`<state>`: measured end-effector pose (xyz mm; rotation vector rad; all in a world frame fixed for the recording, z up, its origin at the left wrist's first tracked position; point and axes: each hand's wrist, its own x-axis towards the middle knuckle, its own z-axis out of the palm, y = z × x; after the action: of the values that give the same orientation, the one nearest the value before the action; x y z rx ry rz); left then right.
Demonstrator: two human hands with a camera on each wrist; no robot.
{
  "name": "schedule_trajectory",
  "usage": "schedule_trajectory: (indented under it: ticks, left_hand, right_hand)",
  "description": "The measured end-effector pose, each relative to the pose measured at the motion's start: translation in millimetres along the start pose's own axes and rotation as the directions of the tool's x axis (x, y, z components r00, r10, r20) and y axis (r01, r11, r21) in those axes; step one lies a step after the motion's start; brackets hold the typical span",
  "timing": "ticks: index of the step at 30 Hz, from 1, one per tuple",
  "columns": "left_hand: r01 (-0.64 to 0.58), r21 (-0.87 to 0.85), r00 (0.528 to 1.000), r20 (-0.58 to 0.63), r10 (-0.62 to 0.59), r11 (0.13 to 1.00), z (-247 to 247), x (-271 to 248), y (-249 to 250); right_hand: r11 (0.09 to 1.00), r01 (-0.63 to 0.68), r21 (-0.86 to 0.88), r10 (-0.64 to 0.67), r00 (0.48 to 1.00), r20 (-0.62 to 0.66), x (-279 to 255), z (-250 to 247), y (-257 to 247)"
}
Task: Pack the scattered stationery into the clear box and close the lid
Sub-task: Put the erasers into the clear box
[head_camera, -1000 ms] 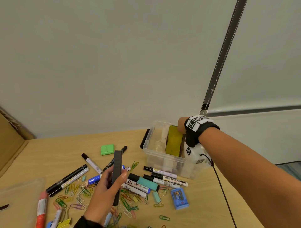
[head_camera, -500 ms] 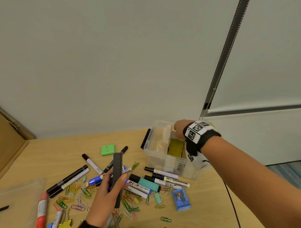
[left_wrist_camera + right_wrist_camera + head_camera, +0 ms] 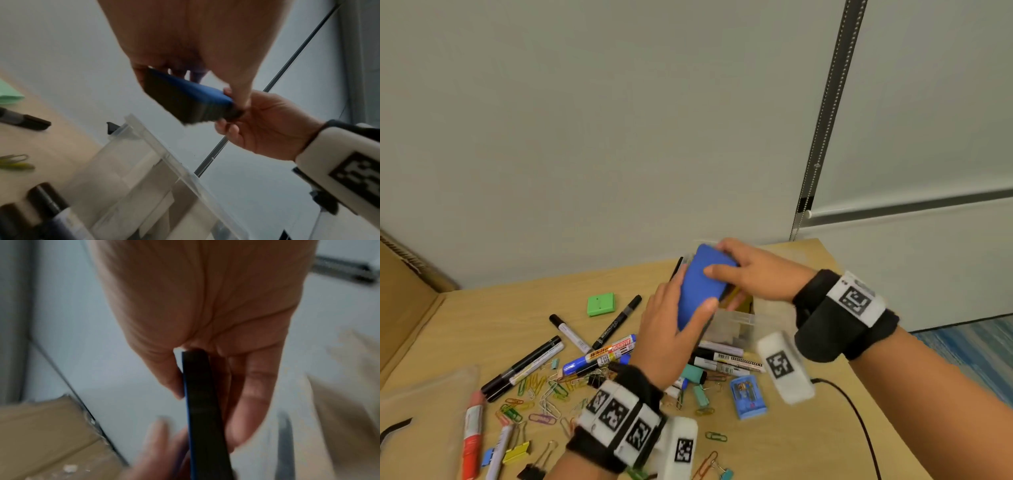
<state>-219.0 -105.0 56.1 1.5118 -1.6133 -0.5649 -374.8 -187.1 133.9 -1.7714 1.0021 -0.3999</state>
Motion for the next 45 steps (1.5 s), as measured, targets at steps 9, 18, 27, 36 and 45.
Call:
schedule_trajectory:
  ticks: [9,18,27,36,45]
  left_hand:
    - [-0.017,0.441,0.996,0.082,-0.022,0.897,31,62,-54]
    - [-0.023,0.430,0.999,0.052,0.000,0.903,40,60,-62]
    - [-0.006,0.418,1.000,0.021,-0.003,0.908,42,60,-63]
    - [0.012,0.409,0.999,0.023,-0.023,0.913,42,60,-61]
    - [0.041,0.396,0.997,0.050,-0.066,0.917,41,62,-61]
  right_hand:
    - [0.890,-0.057,-0.453,-0.115,0.932,-0.343,28,-36,23]
    - [0.727,-0.260,-0.636,0.063,0.947,-0.315,71,-44,15]
    - [0.362,-0.372,-0.855,0.363,0.901,-0.238,149,-35,86]
    - [0.264,-0.250,-0.932,0.517,0.852,-0.082,204,-33,131]
    - [0.423,-0.266,-0.866,0.336,0.934,-0.122,107,-22,72]
